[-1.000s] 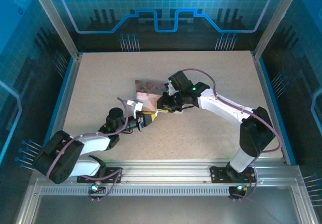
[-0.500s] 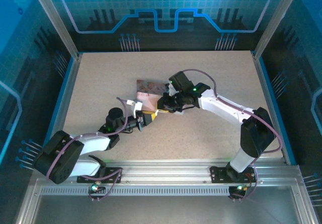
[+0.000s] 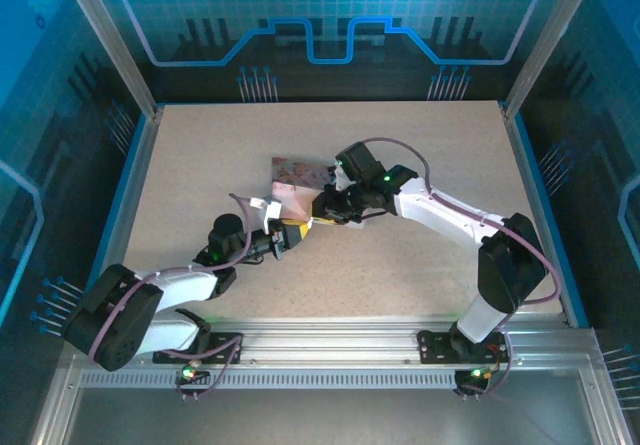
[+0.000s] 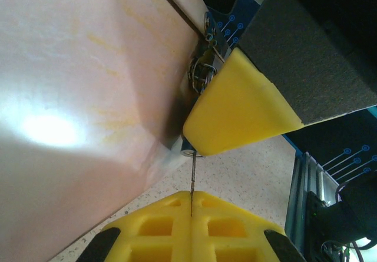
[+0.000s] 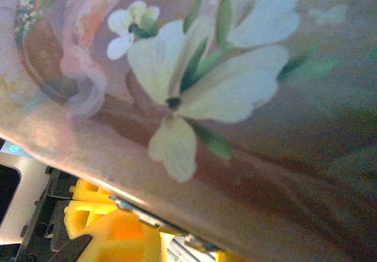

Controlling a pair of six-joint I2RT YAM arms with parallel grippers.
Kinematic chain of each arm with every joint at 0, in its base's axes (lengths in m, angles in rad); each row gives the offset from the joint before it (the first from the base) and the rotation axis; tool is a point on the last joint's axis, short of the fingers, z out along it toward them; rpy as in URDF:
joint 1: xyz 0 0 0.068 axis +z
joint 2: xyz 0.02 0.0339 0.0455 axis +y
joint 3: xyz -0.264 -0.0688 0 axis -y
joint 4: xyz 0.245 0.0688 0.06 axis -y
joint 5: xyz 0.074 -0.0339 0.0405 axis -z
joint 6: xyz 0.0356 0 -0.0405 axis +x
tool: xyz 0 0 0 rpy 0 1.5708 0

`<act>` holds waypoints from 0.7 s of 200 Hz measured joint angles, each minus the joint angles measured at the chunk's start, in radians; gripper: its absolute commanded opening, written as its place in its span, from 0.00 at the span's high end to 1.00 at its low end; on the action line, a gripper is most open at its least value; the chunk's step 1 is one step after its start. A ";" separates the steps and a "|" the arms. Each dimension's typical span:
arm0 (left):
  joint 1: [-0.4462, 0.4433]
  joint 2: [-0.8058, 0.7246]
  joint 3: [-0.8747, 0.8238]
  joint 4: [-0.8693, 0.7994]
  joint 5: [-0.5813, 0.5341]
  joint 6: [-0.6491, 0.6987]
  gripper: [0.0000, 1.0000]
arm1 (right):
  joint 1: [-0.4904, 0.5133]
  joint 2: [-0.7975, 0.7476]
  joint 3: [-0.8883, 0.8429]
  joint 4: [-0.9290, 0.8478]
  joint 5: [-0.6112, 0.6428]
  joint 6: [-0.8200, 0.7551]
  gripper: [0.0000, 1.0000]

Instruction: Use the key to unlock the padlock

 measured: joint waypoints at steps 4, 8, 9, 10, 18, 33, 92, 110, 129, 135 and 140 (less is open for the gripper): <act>0.000 0.000 0.000 -0.001 0.000 0.001 1.00 | 0.000 0.000 0.000 0.000 0.000 0.000 1.00; 0.000 0.000 0.000 -0.003 -0.001 0.002 1.00 | 0.000 0.000 0.000 0.000 0.000 0.000 1.00; 0.000 -0.001 0.000 -0.003 -0.001 0.002 1.00 | 0.000 0.000 0.000 0.000 0.000 0.000 1.00; 0.000 -0.001 0.000 -0.003 -0.001 0.002 1.00 | 0.000 0.000 0.000 0.000 0.000 0.000 1.00; -0.002 -0.002 0.000 -0.008 -0.005 0.006 1.00 | 0.000 0.000 0.000 0.000 -0.001 0.000 1.00; -0.014 -0.006 0.004 -0.024 -0.020 0.019 1.00 | 0.000 0.000 0.000 -0.001 0.000 0.000 1.00; -0.063 -0.026 0.024 -0.099 -0.105 0.077 1.00 | 0.000 0.000 0.000 -0.005 0.002 0.000 1.00; -0.076 -0.048 0.024 -0.130 -0.132 0.095 1.00 | 0.001 0.000 0.002 -0.014 0.002 -0.001 1.00; -0.086 -0.077 0.030 -0.174 -0.158 0.116 1.00 | 0.003 0.000 0.004 -0.020 0.000 -0.005 1.00; -0.088 -0.087 0.031 -0.184 -0.166 0.123 1.00 | 0.003 0.000 0.006 -0.020 0.000 -0.005 1.00; -0.089 -0.094 0.032 -0.193 -0.170 0.128 1.00 | 0.003 0.000 0.009 -0.024 0.000 -0.005 1.00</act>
